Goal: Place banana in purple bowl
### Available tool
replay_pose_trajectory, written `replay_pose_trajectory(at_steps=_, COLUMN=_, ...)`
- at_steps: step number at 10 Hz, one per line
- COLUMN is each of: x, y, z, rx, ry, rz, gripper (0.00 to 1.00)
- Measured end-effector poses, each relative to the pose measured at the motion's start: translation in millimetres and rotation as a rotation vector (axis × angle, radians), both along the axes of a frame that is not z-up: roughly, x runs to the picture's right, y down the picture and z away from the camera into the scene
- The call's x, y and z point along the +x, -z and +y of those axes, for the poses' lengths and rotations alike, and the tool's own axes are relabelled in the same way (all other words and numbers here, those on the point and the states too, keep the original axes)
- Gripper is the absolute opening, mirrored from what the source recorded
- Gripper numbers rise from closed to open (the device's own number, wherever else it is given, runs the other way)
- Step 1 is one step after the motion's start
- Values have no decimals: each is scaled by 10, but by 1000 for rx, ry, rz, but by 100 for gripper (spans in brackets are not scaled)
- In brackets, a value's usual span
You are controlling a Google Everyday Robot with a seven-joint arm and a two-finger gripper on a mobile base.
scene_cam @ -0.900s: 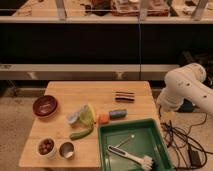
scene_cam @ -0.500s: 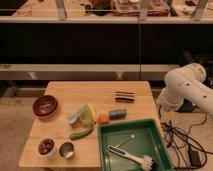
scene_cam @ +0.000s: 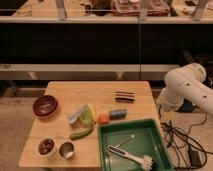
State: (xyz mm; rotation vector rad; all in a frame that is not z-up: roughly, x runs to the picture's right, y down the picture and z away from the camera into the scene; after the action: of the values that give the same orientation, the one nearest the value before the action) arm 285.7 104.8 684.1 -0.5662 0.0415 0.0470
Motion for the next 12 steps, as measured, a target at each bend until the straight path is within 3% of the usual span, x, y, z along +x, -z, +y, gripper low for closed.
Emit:
replay_pose_trajectory(at_steps=10, x=3, y=-6, z=0, rx=-2, ry=6, rz=-5, gripper=65)
replay_pose_trajectory(at_steps=11, x=-14, y=-16, z=-19, rx=1, ry=32, rz=-29, gripper=65)
replay_pose_trajectory(at_steps=12, x=-120, y=-48, z=-85, rx=20, ry=90, rz=-88, gripper=65)
